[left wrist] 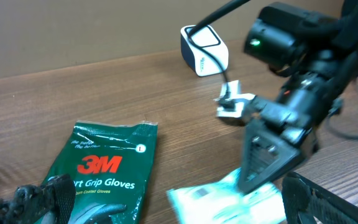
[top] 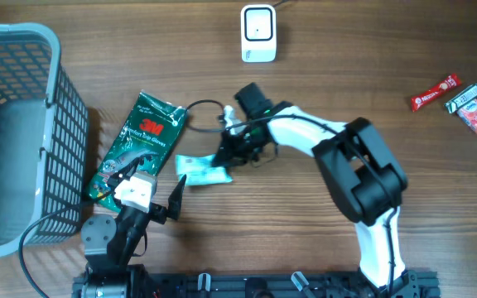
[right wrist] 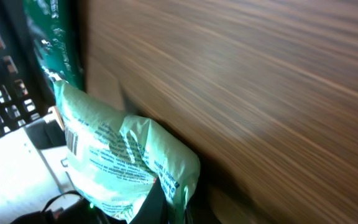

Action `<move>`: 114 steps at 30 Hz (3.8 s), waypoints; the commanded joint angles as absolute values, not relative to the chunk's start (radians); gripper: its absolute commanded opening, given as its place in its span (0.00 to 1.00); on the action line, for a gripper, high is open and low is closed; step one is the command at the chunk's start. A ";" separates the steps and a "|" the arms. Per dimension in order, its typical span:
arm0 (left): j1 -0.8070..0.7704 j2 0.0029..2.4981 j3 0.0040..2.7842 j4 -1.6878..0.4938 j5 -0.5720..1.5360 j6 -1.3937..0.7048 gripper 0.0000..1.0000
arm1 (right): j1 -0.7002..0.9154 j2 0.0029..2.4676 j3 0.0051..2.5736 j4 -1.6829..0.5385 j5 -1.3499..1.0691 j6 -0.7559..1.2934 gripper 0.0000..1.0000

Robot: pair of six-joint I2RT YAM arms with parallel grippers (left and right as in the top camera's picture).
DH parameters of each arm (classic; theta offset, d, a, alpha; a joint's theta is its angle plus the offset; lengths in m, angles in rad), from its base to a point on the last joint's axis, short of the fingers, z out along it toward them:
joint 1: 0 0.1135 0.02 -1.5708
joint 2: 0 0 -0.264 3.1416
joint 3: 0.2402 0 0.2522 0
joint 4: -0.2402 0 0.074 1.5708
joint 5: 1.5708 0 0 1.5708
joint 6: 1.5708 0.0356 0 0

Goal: Scan the item barcode

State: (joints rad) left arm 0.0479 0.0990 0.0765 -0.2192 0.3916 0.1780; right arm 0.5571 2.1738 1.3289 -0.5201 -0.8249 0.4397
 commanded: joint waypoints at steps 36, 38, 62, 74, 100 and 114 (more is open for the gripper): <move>0.049 0.095 0.071 -0.216 0.403 0.169 1.00 | 0.381 1.713 0.910 -0.584 -0.244 0.284 1.00; 0.049 0.095 0.071 -0.216 0.403 0.169 1.00 | 0.381 1.713 0.904 -0.582 -0.249 0.247 1.00; 0.049 0.095 0.071 -0.216 0.404 0.169 1.00 | 0.347 1.475 1.013 -0.566 -0.448 0.200 0.04; 0.049 0.095 0.071 -0.216 0.403 0.169 1.00 | 0.347 0.855 1.014 -0.669 -0.366 0.040 0.04; 0.049 0.095 0.071 -0.216 0.403 0.169 1.00 | 0.347 0.904 1.013 -0.703 -0.533 -0.076 0.04; 0.049 0.095 0.071 -0.216 0.403 0.169 1.00 | 0.347 1.039 1.013 -0.605 -0.514 -0.139 0.05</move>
